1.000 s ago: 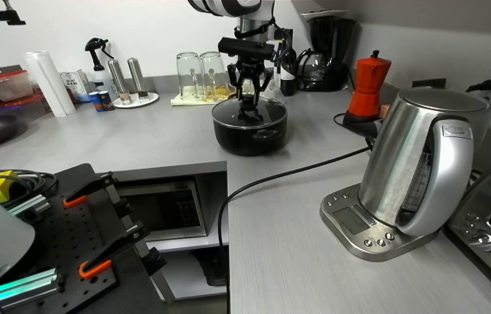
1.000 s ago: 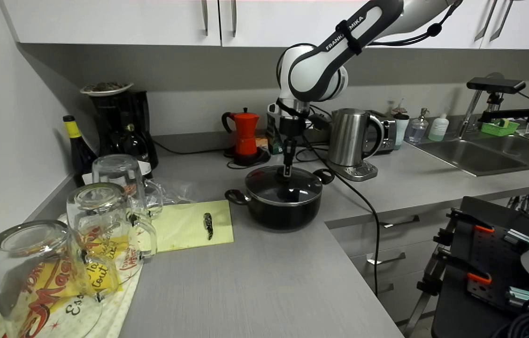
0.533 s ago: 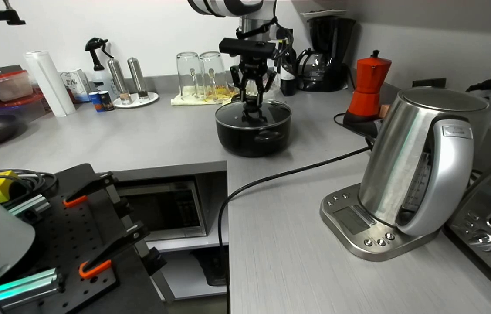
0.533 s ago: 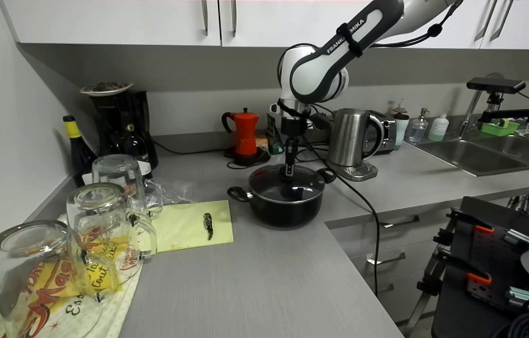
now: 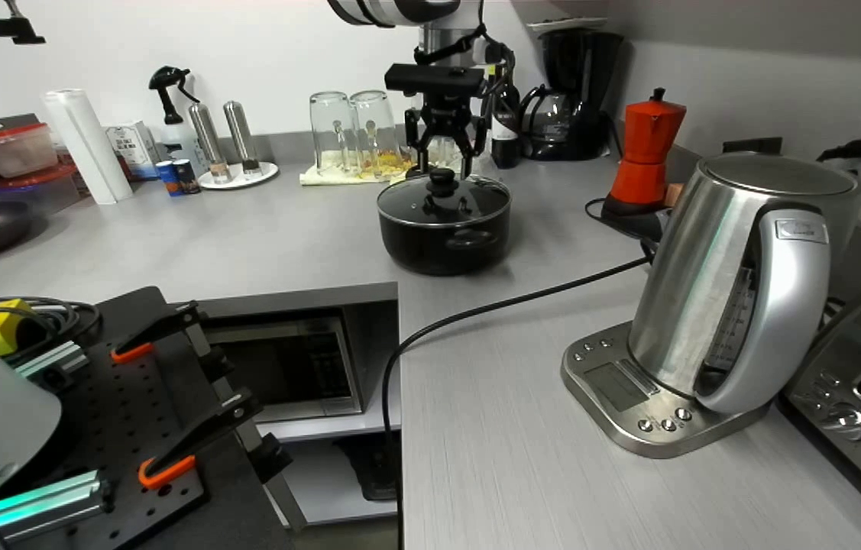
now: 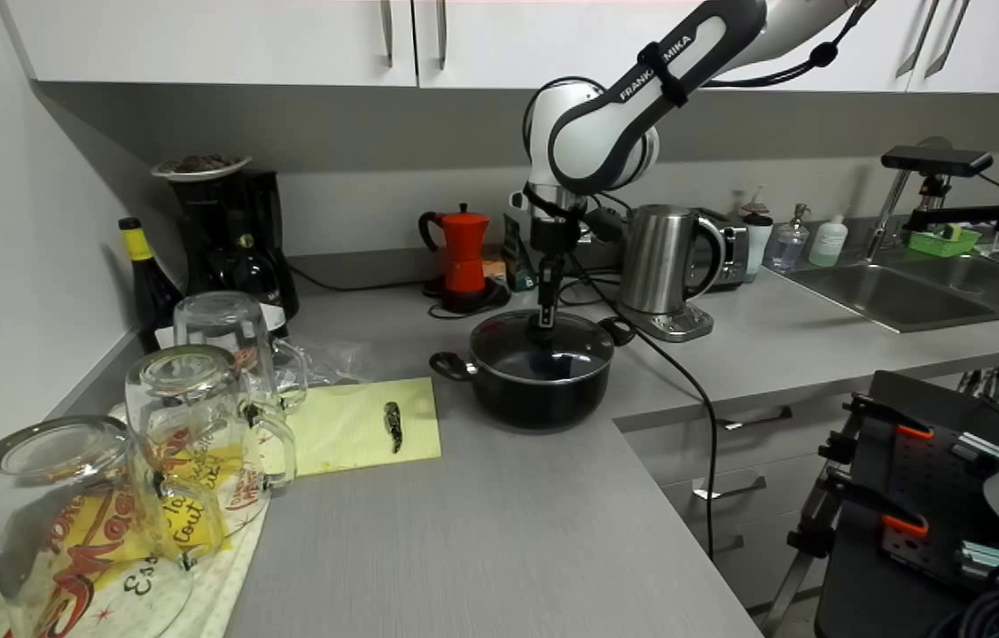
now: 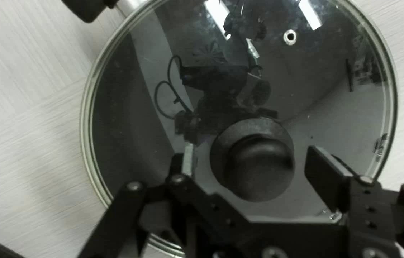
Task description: Put the lid on the pot
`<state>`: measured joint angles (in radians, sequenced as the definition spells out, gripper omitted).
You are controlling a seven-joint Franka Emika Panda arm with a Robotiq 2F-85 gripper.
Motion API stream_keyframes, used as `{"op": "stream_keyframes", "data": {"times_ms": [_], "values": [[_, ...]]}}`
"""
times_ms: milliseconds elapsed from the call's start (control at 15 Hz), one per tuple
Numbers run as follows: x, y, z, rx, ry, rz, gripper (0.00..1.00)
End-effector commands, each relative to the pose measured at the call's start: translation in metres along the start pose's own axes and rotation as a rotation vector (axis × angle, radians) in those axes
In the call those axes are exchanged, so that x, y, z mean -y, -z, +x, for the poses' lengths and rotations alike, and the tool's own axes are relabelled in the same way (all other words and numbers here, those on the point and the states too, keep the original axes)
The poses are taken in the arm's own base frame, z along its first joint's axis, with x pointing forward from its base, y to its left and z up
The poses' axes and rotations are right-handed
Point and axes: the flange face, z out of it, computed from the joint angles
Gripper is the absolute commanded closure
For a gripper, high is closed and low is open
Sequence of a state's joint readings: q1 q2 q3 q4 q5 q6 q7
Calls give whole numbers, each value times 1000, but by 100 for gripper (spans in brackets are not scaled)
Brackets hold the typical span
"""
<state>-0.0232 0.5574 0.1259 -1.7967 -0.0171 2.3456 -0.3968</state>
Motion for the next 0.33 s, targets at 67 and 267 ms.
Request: {"op": "stream_keyframes", "data": {"times_ms": [67, 267], "values": [[1, 40, -10, -47, -13, -60, 0], [-3, 40, -1, -48, -2, -42, 0]]}}
